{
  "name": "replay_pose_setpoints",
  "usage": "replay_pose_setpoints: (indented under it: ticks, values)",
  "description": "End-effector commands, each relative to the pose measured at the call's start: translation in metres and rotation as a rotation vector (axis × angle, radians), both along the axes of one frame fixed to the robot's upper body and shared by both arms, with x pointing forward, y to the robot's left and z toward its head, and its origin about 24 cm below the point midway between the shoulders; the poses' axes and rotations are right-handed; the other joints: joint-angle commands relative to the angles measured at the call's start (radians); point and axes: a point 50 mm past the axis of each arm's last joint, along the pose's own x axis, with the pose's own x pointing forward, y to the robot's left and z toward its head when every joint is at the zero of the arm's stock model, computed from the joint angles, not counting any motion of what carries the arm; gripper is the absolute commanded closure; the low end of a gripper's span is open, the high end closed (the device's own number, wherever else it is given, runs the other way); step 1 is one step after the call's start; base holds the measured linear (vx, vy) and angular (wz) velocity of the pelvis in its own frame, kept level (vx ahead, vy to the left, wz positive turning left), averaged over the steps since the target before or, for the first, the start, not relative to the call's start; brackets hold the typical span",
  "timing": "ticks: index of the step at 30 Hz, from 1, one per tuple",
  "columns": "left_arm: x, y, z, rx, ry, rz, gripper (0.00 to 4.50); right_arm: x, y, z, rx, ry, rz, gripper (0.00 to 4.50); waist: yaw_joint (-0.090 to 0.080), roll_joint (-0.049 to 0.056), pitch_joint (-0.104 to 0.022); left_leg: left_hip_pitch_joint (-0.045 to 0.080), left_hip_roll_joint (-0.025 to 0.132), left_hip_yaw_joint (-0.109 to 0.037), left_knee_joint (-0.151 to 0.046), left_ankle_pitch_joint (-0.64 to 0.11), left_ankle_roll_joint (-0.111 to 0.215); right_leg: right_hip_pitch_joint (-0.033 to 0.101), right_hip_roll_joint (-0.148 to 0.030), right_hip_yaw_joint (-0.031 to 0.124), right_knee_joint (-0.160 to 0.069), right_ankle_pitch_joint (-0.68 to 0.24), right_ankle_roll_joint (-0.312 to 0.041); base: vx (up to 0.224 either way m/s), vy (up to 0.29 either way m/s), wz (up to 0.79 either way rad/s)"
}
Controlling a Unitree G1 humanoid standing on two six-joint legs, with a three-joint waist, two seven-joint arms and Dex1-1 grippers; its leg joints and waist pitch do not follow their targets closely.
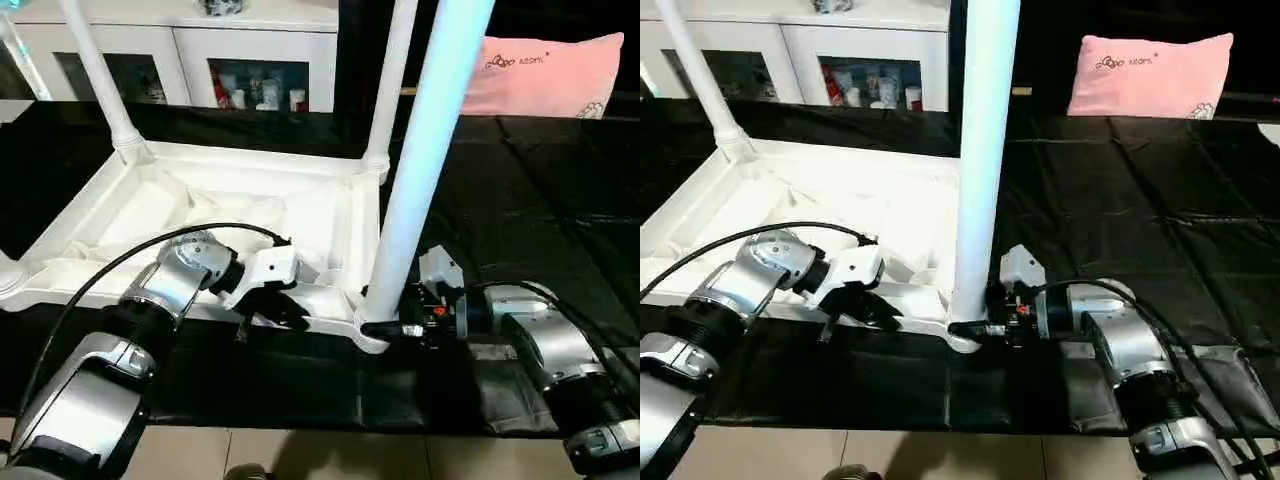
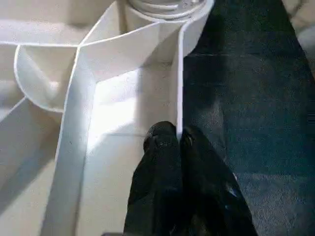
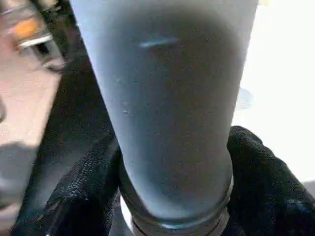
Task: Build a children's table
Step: Rotate leg to tighten
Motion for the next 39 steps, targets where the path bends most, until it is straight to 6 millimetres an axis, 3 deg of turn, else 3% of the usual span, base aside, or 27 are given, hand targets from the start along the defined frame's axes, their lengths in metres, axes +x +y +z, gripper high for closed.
replay_pose_setpoints:
  ticks: [1,2,3,4,6,7,10,13,16,20,21,27,29,31,33,37,39]
  values:
    - [0.002,-0.011,-0.002,-0.043,-0.004,0.055,4.50,-0.003,0.007,-0.013,0.010,0.075,-0.057,1.78,-0.006,0.002,-0.062,0.005,0.043,-0.009,-0.065,-0.154,0.037,0.055,-0.090,0.050,-0.074,-0.103,-0.244,0.000,0.000,0.00]
    - [0.010,-0.019,-0.001,-0.085,-0.024,0.170,4.50,0.005,0.014,-0.022,0.002,0.092,-0.195,1.78,-0.013,0.005,-0.055,0.009,0.042,-0.010,-0.071,-0.191,0.012,0.051,-0.090,0.052,-0.084,-0.204,-0.221,0.000,0.000,0.00]
    - [0.010,-0.019,-0.001,-0.085,-0.024,0.170,4.50,0.005,0.014,-0.022,0.002,0.092,-0.195,1.78,-0.018,0.006,-0.052,0.011,0.042,-0.011,-0.074,-0.215,0.004,0.048,-0.091,0.052,-0.089,-0.245,-0.215,0.000,0.000,0.00]
    - [0.016,-0.028,0.000,-0.118,-0.030,0.283,4.50,0.015,0.023,-0.029,-0.012,0.112,-0.366,1.78,-0.026,0.001,-0.051,0.014,0.042,-0.014,-0.077,-0.240,-0.017,0.047,-0.095,0.051,-0.094,-0.320,-0.199,0.000,0.000,0.00]
    - [0.017,-0.031,0.001,-0.125,-0.032,0.310,4.50,0.019,0.026,-0.031,-0.016,0.119,-0.418,1.78,-0.040,0.001,-0.052,0.006,0.037,-0.021,-0.081,-0.233,-0.028,0.054,-0.095,0.049,-0.097,-0.371,-0.172,0.000,0.000,0.00]
    - [0.021,-0.040,0.002,-0.146,-0.031,0.382,4.50,0.026,0.035,-0.033,0.004,0.149,-0.525,1.78,-0.046,-0.004,-0.054,0.004,0.037,-0.018,-0.079,-0.212,-0.019,0.053,-0.093,0.051,-0.099,-0.339,-0.170,0.000,0.000,0.00]
    - [0.027,-0.053,0.003,-0.162,-0.054,0.490,4.50,0.035,0.052,-0.033,0.014,0.178,-0.635,1.78,-0.058,0.001,-0.056,0.006,0.036,-0.015,-0.074,-0.189,-0.010,0.047,-0.090,0.053,-0.093,-0.262,-0.203,0.000,0.000,0.00]
    - [0.032,-0.067,0.005,-0.188,-0.074,0.587,4.50,0.043,0.075,-0.029,0.007,0.178,-0.684,1.78,-0.061,0.001,-0.056,0.008,0.032,-0.012,-0.071,-0.188,-0.003,0.045,-0.088,0.053,-0.097,-0.271,-0.199,0.000,0.000,0.00]
    - [0.034,-0.071,0.006,-0.179,-0.097,0.619,4.50,0.046,0.083,-0.028,-0.015,0.174,-0.718,1.78,-0.061,0.002,-0.060,0.005,0.035,-0.014,-0.074,-0.156,0.011,0.051,-0.086,0.052,-0.089,-0.177,-0.210,0.000,0.000,0.00]
    - [0.035,-0.072,0.006,-0.158,-0.111,0.629,4.50,0.046,0.090,-0.028,-0.015,0.181,-0.732,1.78,-0.060,0.000,-0.061,0.005,0.035,-0.011,-0.073,-0.138,0.028,0.054,-0.088,0.053,-0.086,-0.119,-0.225,0.000,0.000,0.00]
    - [0.035,-0.072,0.006,-0.158,-0.109,0.629,4.50,0.046,0.090,-0.028,-0.013,0.183,-0.733,1.22,-0.061,0.001,-0.060,0.005,0.036,-0.011,-0.074,-0.140,0.032,0.054,-0.088,0.052,-0.086,-0.114,-0.227,0.000,0.000,0.00]
    - [0.035,-0.065,0.004,-0.130,-0.118,0.628,4.50,0.050,0.072,-0.028,-0.045,0.095,-0.799,0.66,-0.065,0.003,-0.054,0.008,0.037,-0.012,-0.079,-0.209,0.015,0.049,-0.090,0.054,-0.099,-0.233,-0.205,0.000,0.000,0.00]
    - [0.035,-0.061,0.003,-0.116,-0.128,0.617,4.50,0.051,0.063,-0.026,-0.031,0.081,-0.812,0.62,-0.066,0.004,-0.056,0.008,0.038,-0.013,-0.080,-0.201,0.015,0.049,-0.090,0.054,-0.097,-0.215,-0.206,0.000,0.000,0.00]
    - [0.034,-0.053,0.000,-0.096,-0.137,0.591,4.50,0.049,0.047,-0.022,-0.008,0.033,-0.819,0.30,-0.063,0.004,-0.061,0.006,0.039,-0.012,-0.076,-0.160,0.028,0.053,-0.087,0.055,-0.088,-0.115,-0.213,0.000,0.000,0.00]
    - [0.034,-0.051,-0.001,-0.093,-0.138,0.584,4.50,0.048,0.044,-0.021,-0.008,0.021,-0.815,0.20,-0.063,0.002,-0.062,0.002,0.037,-0.012,-0.074,-0.125,0.044,0.057,-0.086,0.054,-0.081,-0.041,-0.229,0.000,0.000,0.00]
    - [0.030,-0.037,-0.002,-0.070,-0.136,0.528,4.50,0.040,0.016,-0.007,0.098,-0.025,-0.747,0.08,-0.061,-0.004,-0.058,0.000,0.035,-0.010,-0.074,-0.143,0.064,0.061,-0.088,0.053,-0.091,-0.106,-0.218,0.000,0.000,0.00]
    - [0.029,-0.033,-0.003,-0.064,-0.126,0.505,4.50,0.036,0.010,-0.003,0.094,-0.056,-0.700,0.08,-0.060,-0.004,-0.062,-0.001,0.037,-0.011,-0.072,-0.116,0.072,0.062,-0.089,0.054,-0.086,-0.077,-0.220,0.000,0.000,0.00]
